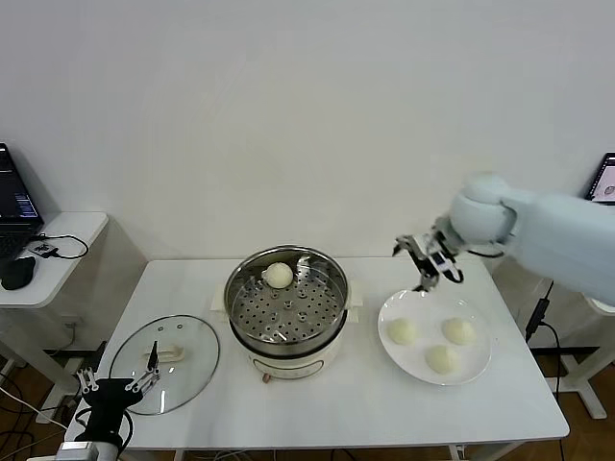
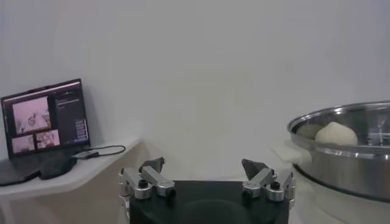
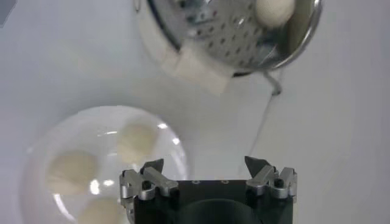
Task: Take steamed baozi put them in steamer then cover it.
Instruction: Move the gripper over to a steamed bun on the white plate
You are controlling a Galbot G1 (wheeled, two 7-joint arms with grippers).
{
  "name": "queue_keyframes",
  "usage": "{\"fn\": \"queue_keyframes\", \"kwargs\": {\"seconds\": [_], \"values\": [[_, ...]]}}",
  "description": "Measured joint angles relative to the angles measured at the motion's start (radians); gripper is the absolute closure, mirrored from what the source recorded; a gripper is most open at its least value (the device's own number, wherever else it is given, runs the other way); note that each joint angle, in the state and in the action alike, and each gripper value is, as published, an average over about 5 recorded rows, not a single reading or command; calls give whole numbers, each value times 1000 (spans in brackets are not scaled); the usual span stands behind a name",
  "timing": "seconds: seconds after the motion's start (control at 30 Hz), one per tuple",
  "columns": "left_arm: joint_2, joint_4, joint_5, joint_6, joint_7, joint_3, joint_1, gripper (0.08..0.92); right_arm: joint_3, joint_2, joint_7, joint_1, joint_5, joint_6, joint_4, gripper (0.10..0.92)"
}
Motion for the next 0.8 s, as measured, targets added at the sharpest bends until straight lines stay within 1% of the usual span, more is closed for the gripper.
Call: {"fn": "queue_keyframes", "kwargs": {"seconds": [0.17,0.4,0.8], "values": [[-1,11,7,1,2,-11,-1,177,94,-5,-8,-126,-51,-6,-39,203],[-3,20,11,3,3,-22,2,177,188,30,-13,-263,-99,-17,-108,203],[-4,28,11,3,3,-26,-1,177,270,108,-2,-401,-141,-25,-194,203]]}}
